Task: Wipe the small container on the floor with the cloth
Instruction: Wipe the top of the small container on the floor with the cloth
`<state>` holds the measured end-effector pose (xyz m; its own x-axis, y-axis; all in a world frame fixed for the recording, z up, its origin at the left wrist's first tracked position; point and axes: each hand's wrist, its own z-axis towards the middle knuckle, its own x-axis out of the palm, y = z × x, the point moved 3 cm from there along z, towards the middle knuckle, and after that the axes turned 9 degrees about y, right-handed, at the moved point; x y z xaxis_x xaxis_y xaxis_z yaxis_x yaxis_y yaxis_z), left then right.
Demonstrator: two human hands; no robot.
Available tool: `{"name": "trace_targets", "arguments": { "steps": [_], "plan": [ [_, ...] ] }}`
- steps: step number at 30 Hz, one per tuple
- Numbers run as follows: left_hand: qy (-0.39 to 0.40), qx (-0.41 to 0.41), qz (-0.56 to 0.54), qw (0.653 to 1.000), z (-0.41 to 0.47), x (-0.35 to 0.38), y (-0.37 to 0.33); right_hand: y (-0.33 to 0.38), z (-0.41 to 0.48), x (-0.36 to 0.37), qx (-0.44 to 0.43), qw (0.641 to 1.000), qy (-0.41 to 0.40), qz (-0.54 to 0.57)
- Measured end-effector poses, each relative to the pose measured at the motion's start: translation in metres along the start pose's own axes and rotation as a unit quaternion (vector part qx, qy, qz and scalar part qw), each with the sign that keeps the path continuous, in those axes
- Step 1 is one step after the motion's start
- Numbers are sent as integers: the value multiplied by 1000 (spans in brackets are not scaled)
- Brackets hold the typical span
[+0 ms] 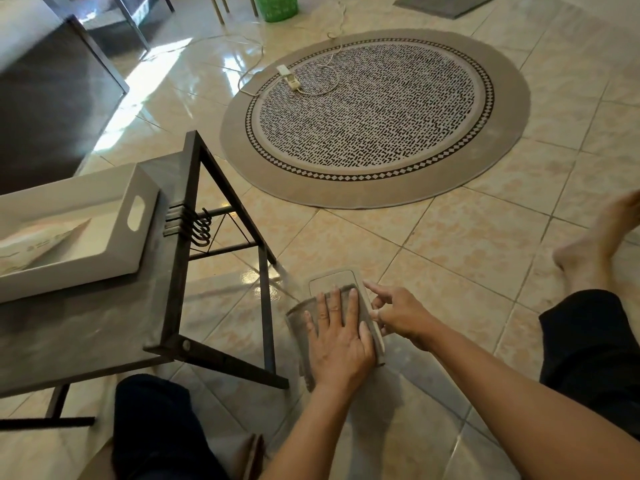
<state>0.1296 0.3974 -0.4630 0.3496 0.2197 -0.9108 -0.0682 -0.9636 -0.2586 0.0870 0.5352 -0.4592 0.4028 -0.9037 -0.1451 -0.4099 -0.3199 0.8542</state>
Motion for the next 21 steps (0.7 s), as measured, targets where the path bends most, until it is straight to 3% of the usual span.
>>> {"name": "trace_targets", "arguments": {
  "steps": [4, 7, 9, 11, 14, 17, 21],
  "plan": [
    [30, 41, -8, 999, 6, -6, -16, -1, -2, -5, 6, 1000, -3, 26],
    [-43, 26, -133, 990, 10, -23, 0, 1, -2, -12, 5, 999, -10, 44],
    [-89, -60, -277, 955, 11, -27, 23, 3, -1, -17, 7, 999, -8, 48],
    [-55, -132, -418, 897, 13, -25, 42, 5, -1, -20, 8, 999, -1, 46],
    [16, -165, -522, 836, 13, -22, 51, 6, 0, -23, 14, 998, 4, 53],
    [37, -180, -547, 816, 12, -20, 50, 8, 0, -24, 26, 999, 1, 40],
    [9, -206, -546, 812, 11, -23, 50, 11, -1, -21, 44, 998, -31, 28]
  ]
}}
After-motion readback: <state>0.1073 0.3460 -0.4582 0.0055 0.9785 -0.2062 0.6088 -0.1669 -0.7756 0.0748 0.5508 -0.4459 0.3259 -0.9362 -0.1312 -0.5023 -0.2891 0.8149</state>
